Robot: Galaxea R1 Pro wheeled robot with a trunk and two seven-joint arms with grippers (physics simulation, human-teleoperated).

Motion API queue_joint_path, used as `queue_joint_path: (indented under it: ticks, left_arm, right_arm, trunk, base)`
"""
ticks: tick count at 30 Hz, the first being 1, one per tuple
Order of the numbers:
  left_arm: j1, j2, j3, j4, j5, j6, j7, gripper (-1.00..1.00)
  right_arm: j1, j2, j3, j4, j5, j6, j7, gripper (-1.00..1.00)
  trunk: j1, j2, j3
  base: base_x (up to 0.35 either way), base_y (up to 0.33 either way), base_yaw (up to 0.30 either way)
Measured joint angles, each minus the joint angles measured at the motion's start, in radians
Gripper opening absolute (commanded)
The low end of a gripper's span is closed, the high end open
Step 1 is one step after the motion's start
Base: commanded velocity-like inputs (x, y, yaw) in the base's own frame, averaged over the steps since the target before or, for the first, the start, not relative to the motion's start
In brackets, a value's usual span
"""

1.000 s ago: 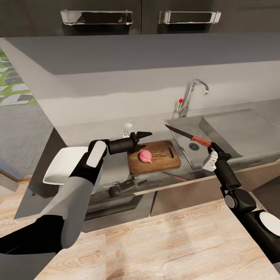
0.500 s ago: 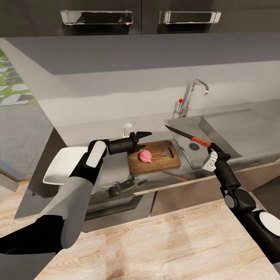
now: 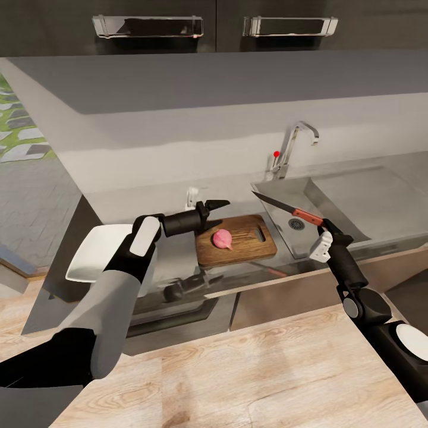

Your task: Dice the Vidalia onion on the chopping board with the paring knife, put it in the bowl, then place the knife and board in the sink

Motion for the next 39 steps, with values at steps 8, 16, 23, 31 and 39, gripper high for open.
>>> queue_joint_path:
  ticks: [8, 16, 23, 31, 39]
  left_arm:
    - [0.001, -0.001, -0.001, -0.001, 0.000, 0.002, -0.001, 1.00]
    - [0.002, -0.004, -0.001, 0.002, 0.001, 0.004, -0.001, 1.00]
    - [0.004, -0.005, -0.001, 0.007, 0.001, 0.004, -0.001, 1.00]
    - [0.004, -0.002, 0.001, 0.033, 0.002, 0.005, -0.001, 1.00]
    - [0.006, 0.004, 0.003, 0.040, 0.002, 0.006, -0.002, 1.00]
  right_arm:
    - [0.000, 0.000, 0.000, 0.001, 0.000, 0.000, 0.000, -1.00]
    - [0.000, 0.000, -0.002, 0.007, 0.000, 0.000, 0.000, -1.00]
    - [0.000, 0.000, -0.002, 0.012, 0.000, 0.000, 0.000, -1.00]
    - [0.000, 0.000, -0.002, 0.014, 0.000, 0.000, 0.000, -1.00]
    - [0.000, 0.000, -0.002, 0.016, 0.000, 0.000, 0.000, -1.00]
  trunk:
    - [0.000, 0.000, 0.000]
    - [0.000, 0.000, 0.000]
    - [0.000, 0.000, 0.000]
    - [0.000, 0.000, 0.000]
    - [0.000, 0.000, 0.000]
  base:
    - [0.000, 0.000, 0.000]
    - [0.000, 0.000, 0.000]
    - [0.000, 0.000, 0.000]
    - [0.000, 0.000, 0.000]
    - [0.000, 0.000, 0.000]
